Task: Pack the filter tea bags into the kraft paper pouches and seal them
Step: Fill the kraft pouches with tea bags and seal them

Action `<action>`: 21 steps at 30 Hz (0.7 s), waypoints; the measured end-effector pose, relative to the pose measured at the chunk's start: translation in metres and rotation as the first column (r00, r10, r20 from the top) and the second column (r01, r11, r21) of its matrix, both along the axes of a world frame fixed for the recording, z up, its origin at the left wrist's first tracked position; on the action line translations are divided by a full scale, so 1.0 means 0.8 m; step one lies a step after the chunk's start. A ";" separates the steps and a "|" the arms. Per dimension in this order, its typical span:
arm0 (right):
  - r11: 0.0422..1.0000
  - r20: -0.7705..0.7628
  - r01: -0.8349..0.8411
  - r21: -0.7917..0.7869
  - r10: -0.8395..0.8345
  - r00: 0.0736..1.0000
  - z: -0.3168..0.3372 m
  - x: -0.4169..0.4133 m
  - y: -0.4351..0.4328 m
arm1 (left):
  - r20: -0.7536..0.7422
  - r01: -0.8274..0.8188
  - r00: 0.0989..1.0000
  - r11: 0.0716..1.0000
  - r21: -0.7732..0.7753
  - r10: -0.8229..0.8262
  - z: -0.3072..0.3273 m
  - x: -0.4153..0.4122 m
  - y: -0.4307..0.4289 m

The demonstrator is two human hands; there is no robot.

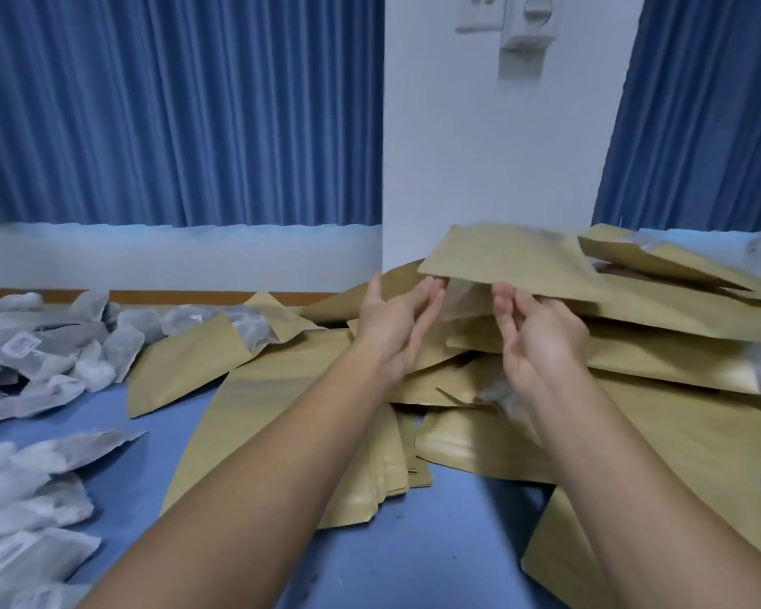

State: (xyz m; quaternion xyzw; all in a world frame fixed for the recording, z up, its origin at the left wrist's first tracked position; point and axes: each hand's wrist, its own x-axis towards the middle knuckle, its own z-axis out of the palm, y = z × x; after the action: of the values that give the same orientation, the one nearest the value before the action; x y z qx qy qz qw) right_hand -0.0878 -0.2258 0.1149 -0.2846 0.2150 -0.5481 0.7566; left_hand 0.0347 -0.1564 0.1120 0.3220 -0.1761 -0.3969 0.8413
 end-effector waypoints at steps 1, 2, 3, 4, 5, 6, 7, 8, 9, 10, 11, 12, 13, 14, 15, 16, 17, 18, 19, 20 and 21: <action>0.999 0.107 -0.016 0.052 0.010 0.994 0.005 0.006 -0.010 | -0.038 0.025 0.999 0.999 -0.035 -0.026 -0.004 0.004 -0.005; 0.996 0.173 -0.038 0.080 0.024 0.985 0.007 0.012 -0.017 | -0.001 0.027 1.000 1.000 -0.014 -0.027 -0.009 0.007 -0.007; 0.997 0.169 -0.055 0.057 0.045 0.985 0.007 0.020 -0.018 | 0.118 -0.009 0.993 0.998 0.060 0.002 -0.016 0.008 -0.005; 0.997 0.106 -0.076 -0.005 0.076 0.992 0.004 0.030 -0.015 | 0.325 -0.101 0.945 0.981 0.166 0.042 -0.027 0.008 0.001; 0.990 -0.010 -0.103 -0.101 0.102 0.995 -0.004 0.041 -0.007 | 0.560 -0.248 0.826 0.935 0.252 0.068 -0.039 0.009 0.011; 0.968 -0.157 -0.143 -0.207 0.111 0.981 -0.017 0.053 0.003 | 0.753 -0.401 0.654 0.875 0.272 0.065 -0.052 0.014 0.024; 0.931 -0.320 -0.193 -0.310 0.089 0.943 -0.032 0.063 0.016 | 0.877 -0.509 0.480 0.823 0.253 0.027 -0.067 0.021 0.040; 0.879 -0.469 -0.250 -0.407 0.034 0.882 -0.049 0.071 0.030 | 0.945 -0.566 0.327 0.794 0.222 -0.032 -0.083 0.032 0.060; 0.810 -0.583 -0.321 -0.491 -0.031 0.812 -0.066 0.076 0.045 | 0.971 -0.592 0.217 0.776 0.215 -0.104 -0.097 0.042 0.083; 0.727 -0.661 -0.406 -0.554 -0.088 0.745 -0.083 0.080 0.060 | 0.974 -0.615 0.133 0.755 0.228 -0.185 -0.108 0.051 0.109; 0.642 -0.720 -0.498 -0.583 -0.124 0.683 -0.100 0.083 0.076 | 0.962 -0.639 0.070 0.728 0.247 -0.265 -0.118 0.059 0.136; 0.558 -0.765 -0.584 -0.589 -0.154 0.625 -0.116 0.085 0.092 | 0.943 -0.657 0.014 0.708 0.259 -0.332 -0.127 0.070 0.161; 0.477 -0.798 -0.655 -0.586 -0.202 0.567 -0.130 0.086 0.106 | 0.917 -0.659 -0.040 0.700 0.275 -0.398 -0.134 0.080 0.186; 0.390 -0.812 -0.712 -0.584 -0.273 0.516 -0.144 0.088 0.118 | 0.868 -0.654 -0.095 0.688 0.316 -0.488 -0.140 0.089 0.210; 0.296 -0.809 -0.764 -0.574 -0.350 0.472 -0.155 0.089 0.128 | 0.787 -0.657 -0.150 0.655 0.373 -0.598 -0.145 0.095 0.230; 0.202 -0.794 -0.809 -0.551 -0.425 0.434 -0.165 0.089 0.135 | 0.692 -0.668 -0.197 0.612 0.424 -0.695 -0.151 0.101 0.248; 0.129 -0.774 -0.846 -0.517 -0.492 0.398 -0.171 0.089 0.140 | 0.603 -0.683 -0.233 0.570 0.457 -0.763 -0.158 0.106 0.263; 0.080 -0.749 -0.868 -0.490 -0.547 0.373 -0.176 0.088 0.145 | 0.552 -0.697 -0.263 0.551 0.458 -0.791 -0.162 0.108 0.277; 0.045 -0.724 -0.881 -0.472 -0.590 0.357 -0.179 0.087 0.149 | 0.537 -0.705 -0.293 0.558 0.437 -0.791 -0.166 0.110 0.288; 0.014 -0.699 -0.890 -0.456 -0.624 0.348 -0.182 0.086 0.152 | 0.547 -0.710 -0.343 0.592 0.381 -0.763 -0.168 0.111 0.297; -0.018 -0.674 -0.901 -0.433 -0.658 0.337 -0.184 0.084 0.155 | 0.561 -0.709 -0.426 0.647 0.281 -0.710 -0.168 0.111 0.303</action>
State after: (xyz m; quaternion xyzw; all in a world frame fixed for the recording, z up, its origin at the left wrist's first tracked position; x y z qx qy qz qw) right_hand -0.0206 -0.1015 -0.0326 -0.9860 0.0893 -0.1154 0.0809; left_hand 0.1235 0.0861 -0.0226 0.7954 -0.6026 0.0653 -0.0044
